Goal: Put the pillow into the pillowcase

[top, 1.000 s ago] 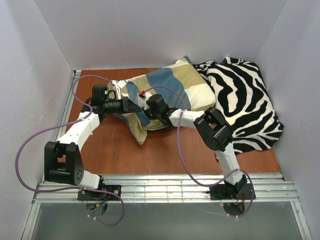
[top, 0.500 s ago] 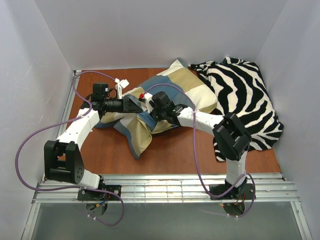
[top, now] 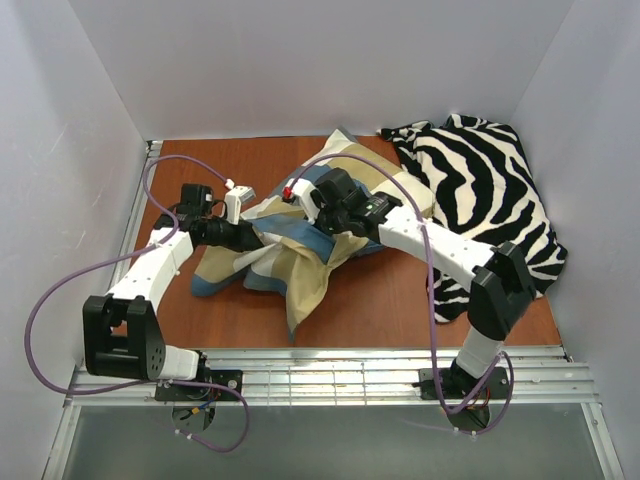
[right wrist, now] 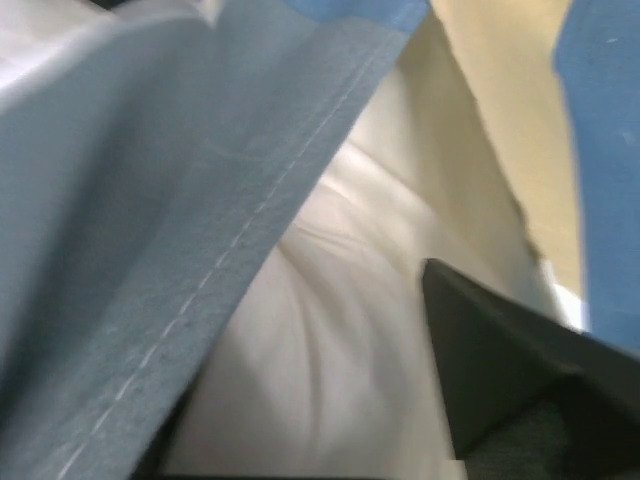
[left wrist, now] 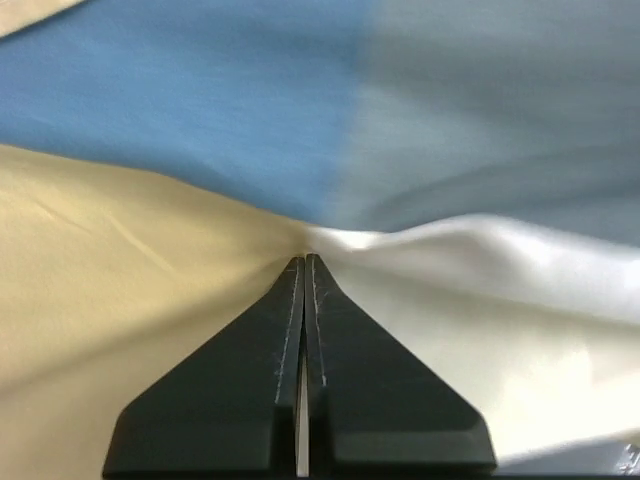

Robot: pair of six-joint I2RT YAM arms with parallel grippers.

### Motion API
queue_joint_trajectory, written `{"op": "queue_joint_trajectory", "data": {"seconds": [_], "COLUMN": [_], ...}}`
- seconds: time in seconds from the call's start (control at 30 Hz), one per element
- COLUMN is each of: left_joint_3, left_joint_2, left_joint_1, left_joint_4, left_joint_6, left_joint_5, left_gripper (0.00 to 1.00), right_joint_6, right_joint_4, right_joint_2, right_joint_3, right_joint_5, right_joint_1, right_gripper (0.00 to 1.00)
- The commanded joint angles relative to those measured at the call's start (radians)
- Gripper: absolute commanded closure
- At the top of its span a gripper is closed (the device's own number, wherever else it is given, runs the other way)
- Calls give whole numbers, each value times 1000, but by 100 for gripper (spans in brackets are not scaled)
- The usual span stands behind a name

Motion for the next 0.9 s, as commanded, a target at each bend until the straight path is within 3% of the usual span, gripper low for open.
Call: {"op": "queue_joint_trajectory", "data": {"seconds": [0.0,0.03,0.07,0.13,0.17,0.2,0.23,0.27,0.3,0.37,0.43,0.47,0.57,0.67,0.77,0.87], "left_joint_3": [-11,-6,-6,-14,-37,-46,-52,-57,-60,-62,-71,-75,-111,-109,-65,-81], "left_joint_2": [-82,-96,-128,-174,-195,-231,-239,-240,-237,-229,-222,-223,-232,-187,-101,-71], "left_joint_1": [4,12,13,13,13,13,13,13,12,13,13,13,9,0,-11,-42], "left_joint_4": [-2,8,20,78,112,138,155,153,126,101,74,74,146,222,221,284], "left_joint_6": [27,21,19,4,-19,-37,-34,-27,7,35,73,75,64,110,128,23], "left_joint_5": [17,76,118,185,219,233,241,254,244,213,212,213,221,207,204,227], "left_gripper": [100,100,92,78,67,49,44,42,39,39,39,40,39,36,35,29], "right_joint_6": [-68,-58,-37,15,76,95,101,118,117,113,107,115,101,61,26,49], "right_joint_4": [-39,-47,-48,-47,-45,-42,-44,-41,-36,-27,-16,-7,16,30,61,81], "right_joint_2": [117,146,169,211,223,247,260,268,277,291,294,289,289,288,278,266], "right_joint_3": [65,79,80,76,73,76,83,93,96,126,146,158,166,160,139,131], "right_joint_5": [276,288,297,132,71,-38,-81,-102,-103,11,123,266,354,401,496,530], "right_joint_1": [6,8,3,-21,-47,-53,-58,-59,-61,-56,-56,-58,-59,-44,-20,-20], "right_gripper": [39,48,53,62,67,68,66,63,48,31,33,44,60,62,57,57]}}
